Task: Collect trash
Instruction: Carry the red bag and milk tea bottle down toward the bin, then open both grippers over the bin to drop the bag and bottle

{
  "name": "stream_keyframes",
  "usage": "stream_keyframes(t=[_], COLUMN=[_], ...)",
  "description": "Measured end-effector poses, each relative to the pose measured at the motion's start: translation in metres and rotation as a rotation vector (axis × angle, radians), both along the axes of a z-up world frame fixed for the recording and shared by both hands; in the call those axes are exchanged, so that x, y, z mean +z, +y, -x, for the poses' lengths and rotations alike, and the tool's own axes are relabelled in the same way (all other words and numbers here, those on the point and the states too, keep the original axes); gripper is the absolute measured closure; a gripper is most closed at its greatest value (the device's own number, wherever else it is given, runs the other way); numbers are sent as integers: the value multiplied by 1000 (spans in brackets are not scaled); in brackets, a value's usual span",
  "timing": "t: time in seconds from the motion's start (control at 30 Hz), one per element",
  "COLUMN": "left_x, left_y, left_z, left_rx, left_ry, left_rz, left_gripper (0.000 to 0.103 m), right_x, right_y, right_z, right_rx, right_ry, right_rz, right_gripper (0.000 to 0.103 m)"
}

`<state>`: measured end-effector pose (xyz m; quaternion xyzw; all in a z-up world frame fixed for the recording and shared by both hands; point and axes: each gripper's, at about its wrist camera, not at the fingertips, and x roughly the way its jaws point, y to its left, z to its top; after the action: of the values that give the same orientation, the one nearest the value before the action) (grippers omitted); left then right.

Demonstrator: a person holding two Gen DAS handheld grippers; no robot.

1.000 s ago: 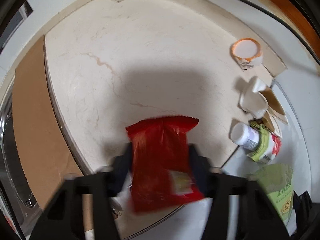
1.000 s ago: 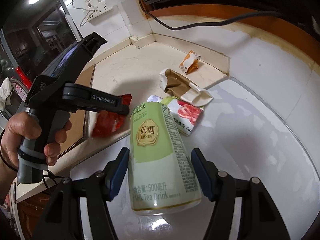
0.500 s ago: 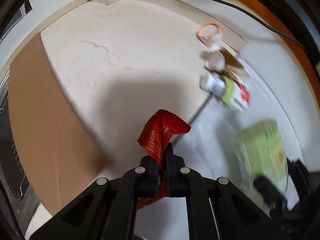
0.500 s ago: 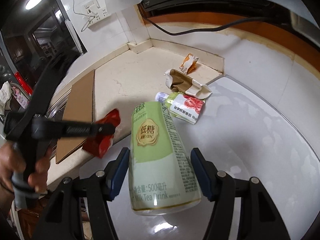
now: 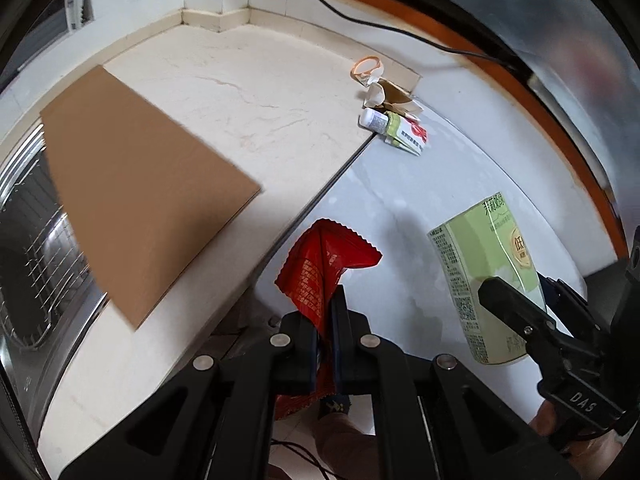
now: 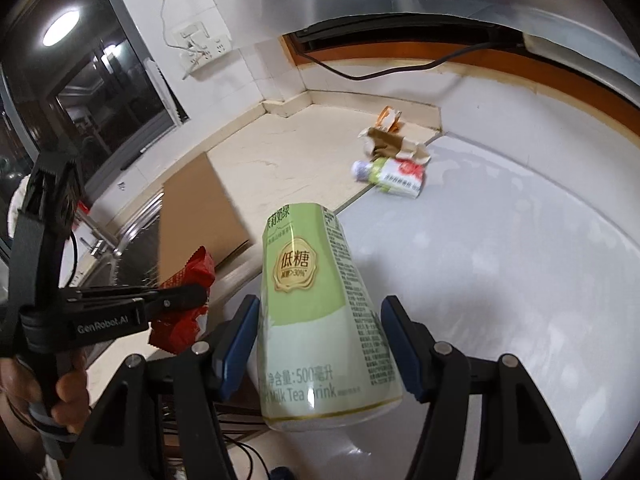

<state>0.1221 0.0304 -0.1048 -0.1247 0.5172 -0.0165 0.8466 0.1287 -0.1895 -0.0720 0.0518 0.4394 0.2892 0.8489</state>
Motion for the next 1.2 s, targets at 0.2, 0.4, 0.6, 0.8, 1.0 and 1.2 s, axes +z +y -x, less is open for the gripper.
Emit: stream_keyframes(t=[0.2,0.4,0.6,0.8,1.0,1.2], left_x=[-7,-39,-86,-160,-257,-351], left_y=[4,1,5,1,4,11], left_z=[55,99,129,145,135,117], left_rx=[-20,-41,-69,-110,-146,-161], left_ry=[-53,-63,-17,95,197,239], left_rz=[-79,-157,-178,-142,-85,-58], left_gripper=[100,100,100,99,98,95], right_x=[1,-12,-50,-132,-230,-329], right_y=[19,39,61,76,76,75], right_z=[55,106,155,182,178,160], right_rx=[19,27,52,68,16,-38], right_ry=[1,-34,-76,-9,126,219], right_rz=[-13,39,121,221,247,235], right_gripper=[41,41,41,40,39,39])
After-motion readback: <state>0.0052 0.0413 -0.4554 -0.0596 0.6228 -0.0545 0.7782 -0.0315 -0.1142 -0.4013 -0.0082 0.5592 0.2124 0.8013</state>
